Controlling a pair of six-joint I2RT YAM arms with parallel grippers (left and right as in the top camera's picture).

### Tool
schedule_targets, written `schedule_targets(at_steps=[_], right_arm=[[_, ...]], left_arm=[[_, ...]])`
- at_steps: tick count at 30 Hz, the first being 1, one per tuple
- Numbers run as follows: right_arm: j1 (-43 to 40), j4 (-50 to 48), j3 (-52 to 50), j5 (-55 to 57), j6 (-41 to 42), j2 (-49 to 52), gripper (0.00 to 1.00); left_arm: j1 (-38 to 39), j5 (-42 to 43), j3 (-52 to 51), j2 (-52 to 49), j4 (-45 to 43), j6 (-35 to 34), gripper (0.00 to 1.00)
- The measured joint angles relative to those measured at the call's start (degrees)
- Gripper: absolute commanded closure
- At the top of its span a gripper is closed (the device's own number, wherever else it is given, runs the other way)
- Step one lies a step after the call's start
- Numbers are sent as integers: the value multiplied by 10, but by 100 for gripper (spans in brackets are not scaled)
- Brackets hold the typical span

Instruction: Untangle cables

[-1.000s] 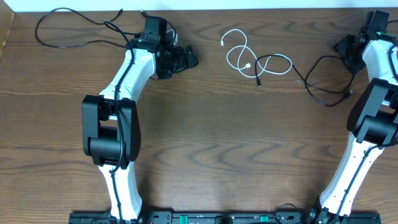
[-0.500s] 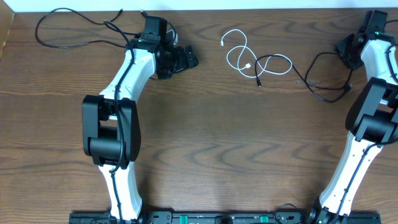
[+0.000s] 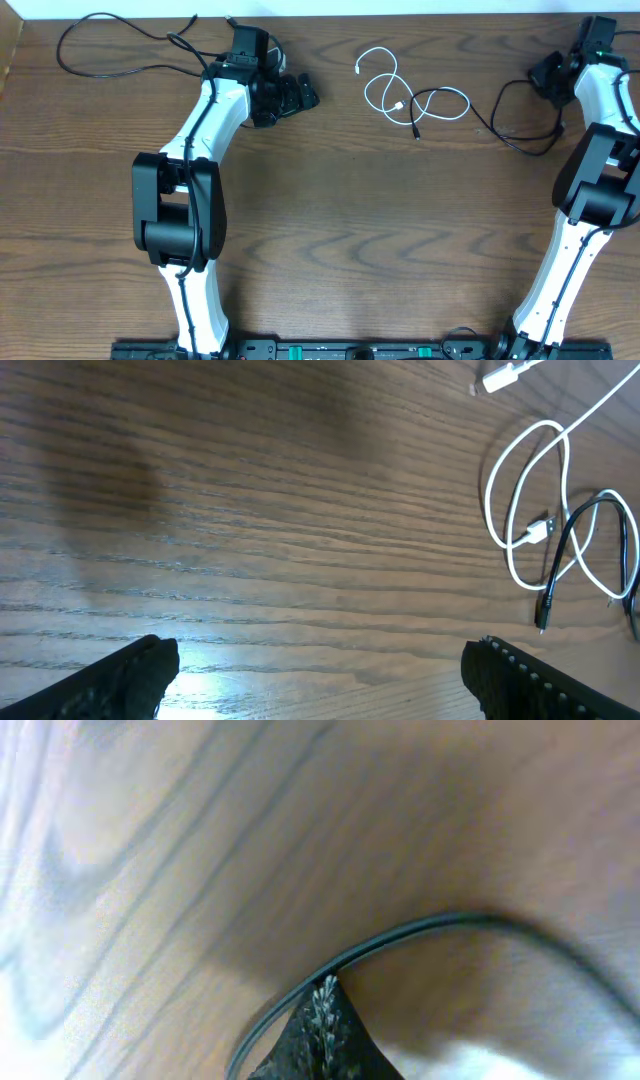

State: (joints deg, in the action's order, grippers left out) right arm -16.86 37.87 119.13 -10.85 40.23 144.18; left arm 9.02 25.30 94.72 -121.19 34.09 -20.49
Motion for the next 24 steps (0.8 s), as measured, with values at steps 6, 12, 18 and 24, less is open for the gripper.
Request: schedule_targets(at_steps=[6, 12, 18, 24], right_arm=[[-1, 5, -1, -108, -16, 2, 99], [-1, 19, -5, -140, -61, -1, 73], [-11, 47, -9, -87, -125, -43, 13], [-47, 69, -10, 14, -244, -70, 8]], left_arm=[[0, 0, 0, 0, 0, 0, 4], [0, 0, 0, 0, 0, 0, 4], [0, 0, 0, 0, 0, 0, 4], [0, 0, 0, 0, 0, 0, 4]])
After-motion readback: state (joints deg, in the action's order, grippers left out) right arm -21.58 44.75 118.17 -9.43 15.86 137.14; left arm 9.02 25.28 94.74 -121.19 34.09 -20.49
